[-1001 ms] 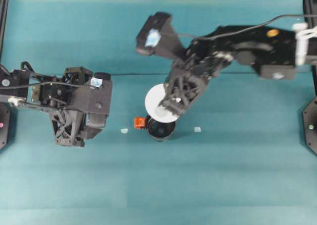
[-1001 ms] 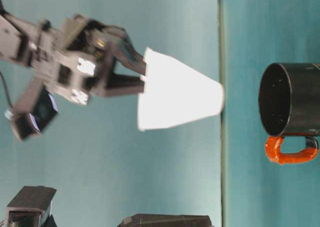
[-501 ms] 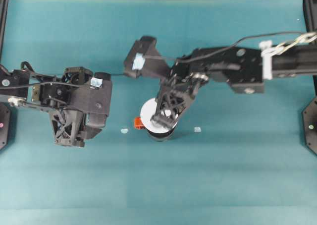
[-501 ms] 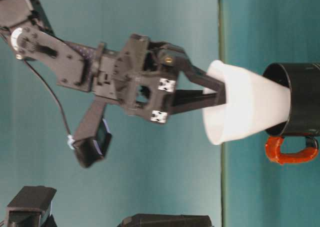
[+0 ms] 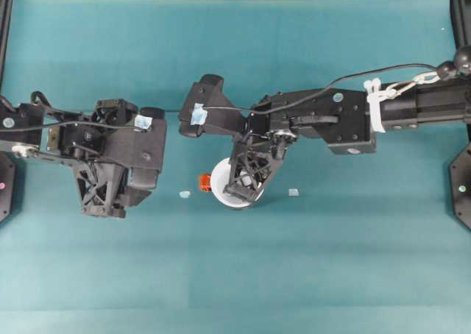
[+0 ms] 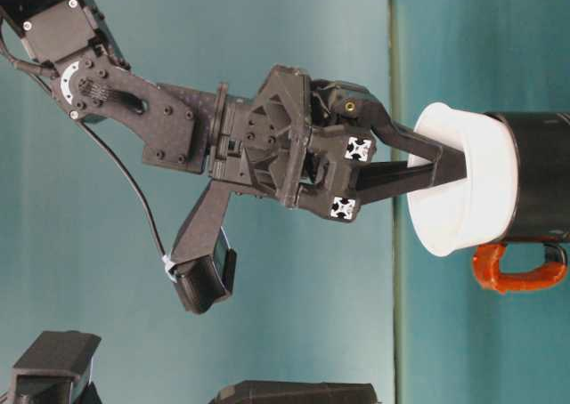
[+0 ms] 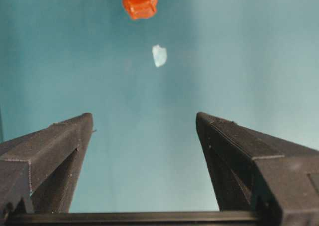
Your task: Put the paper cup into the moved red handle cup holder.
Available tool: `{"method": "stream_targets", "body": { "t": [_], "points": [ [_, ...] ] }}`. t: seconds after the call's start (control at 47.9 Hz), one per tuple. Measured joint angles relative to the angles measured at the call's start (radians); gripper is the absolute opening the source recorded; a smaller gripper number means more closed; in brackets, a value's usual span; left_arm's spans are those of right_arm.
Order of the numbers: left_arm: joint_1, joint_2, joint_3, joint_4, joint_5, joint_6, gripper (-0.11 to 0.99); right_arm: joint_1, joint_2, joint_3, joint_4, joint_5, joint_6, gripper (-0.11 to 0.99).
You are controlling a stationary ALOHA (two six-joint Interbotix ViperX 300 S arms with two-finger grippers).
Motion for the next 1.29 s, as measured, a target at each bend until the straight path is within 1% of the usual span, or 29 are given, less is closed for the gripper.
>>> {"method": "stream_targets", "body": {
  "t": [0.063, 0.083, 0.209, 0.25, 0.292, 0.375, 0.438, 0.501, 0.542, 0.563, 0.668, 0.688, 0.709, 0.73, 0.751, 0.772, 0.876, 0.918, 0.939, 1.085, 1.293],
  "points": [
    [0.0, 0.0, 0.0, -0.002, 0.0, 0.0, 0.9, 0.002, 0.002, 0.002, 0.002, -0.002, 0.0, -0.11],
    [0.0, 0.0, 0.0, 0.0, 0.0, 0.0, 0.9, 0.002, 0.002, 0.002, 0.0, -0.002, 0.0, -0.11],
    [0.0, 0.0, 0.0, -0.002, 0.0, 0.0, 0.9, 0.006, 0.002, 0.002, 0.002, -0.002, 0.0, -0.1],
    [0.002, 0.0, 0.0, 0.0, 0.0, 0.0, 0.9, 0.006, 0.002, 0.002, 0.0, -0.002, 0.0, -0.1],
    [0.0, 0.0, -0.002, -0.002, 0.0, 0.002, 0.9, 0.008, 0.0, 0.002, 0.0, -0.003, 0.0, -0.09],
    [0.0, 0.0, -0.002, 0.0, 0.0, 0.002, 0.9, 0.009, 0.002, 0.0, 0.0, -0.003, 0.0, -0.06],
    [0.0, 0.0, -0.002, -0.002, 0.0, 0.002, 0.9, 0.009, 0.0, 0.0, 0.002, -0.002, 0.0, 0.0],
    [0.0, 0.0, 0.0, -0.002, 0.0, 0.002, 0.9, 0.011, 0.0, 0.002, 0.0, -0.002, 0.0, 0.1],
    [0.0, 0.0, 0.0, 0.0, 0.0, 0.002, 0.9, 0.011, 0.0, 0.0, 0.002, -0.002, 0.0, 0.18],
    [0.0, 0.0, 0.0, 0.0, 0.0, 0.002, 0.9, 0.012, 0.0, 0.0, 0.0, 0.0, 0.0, 0.23],
    [0.0, 0.0, 0.0, -0.002, 0.0, 0.002, 0.9, 0.014, -0.003, 0.002, 0.0, -0.002, 0.0, 0.52],
    [0.0, 0.0, -0.002, 0.0, 0.0, 0.002, 0.9, 0.014, -0.005, 0.002, 0.0, 0.0, 0.0, 0.58],
    [0.0, 0.0, 0.0, 0.0, 0.0, 0.002, 0.89, 0.014, -0.005, 0.0, 0.0, -0.002, 0.0, 0.66],
    [0.0, 0.0, 0.0, -0.002, 0.0, 0.002, 0.9, 0.015, -0.006, 0.0, 0.0, 0.0, 0.0, 0.72],
    [0.0, 0.0, -0.002, 0.0, 0.0, 0.002, 0.9, 0.017, -0.008, 0.0, 0.002, 0.0, 0.0, 0.77],
    [0.002, 0.0, 0.0, -0.002, 0.0, 0.002, 0.9, 0.017, -0.009, 0.0, 0.0, 0.0, 0.0, 0.79],
    [0.002, 0.0, 0.0, 0.0, 0.002, 0.002, 0.9, 0.025, -0.017, 0.0, 0.0, -0.002, 0.0, 0.74],
    [0.0, 0.0, -0.002, -0.002, 0.002, 0.002, 0.9, 0.025, -0.018, 0.002, 0.0, -0.003, 0.0, 0.73],
    [0.0, 0.0, 0.0, 0.0, 0.0, 0.002, 0.9, 0.026, -0.02, 0.0, 0.0, -0.003, 0.0, 0.73],
    [0.0, 0.0, 0.0, -0.002, 0.0, 0.002, 0.9, 0.031, -0.021, -0.003, 0.0, -0.003, 0.0, 0.72],
    [0.0, 0.0, -0.002, 0.0, 0.002, 0.002, 0.9, 0.031, -0.029, -0.015, 0.002, 0.009, 0.002, 0.72]
  ]
}}
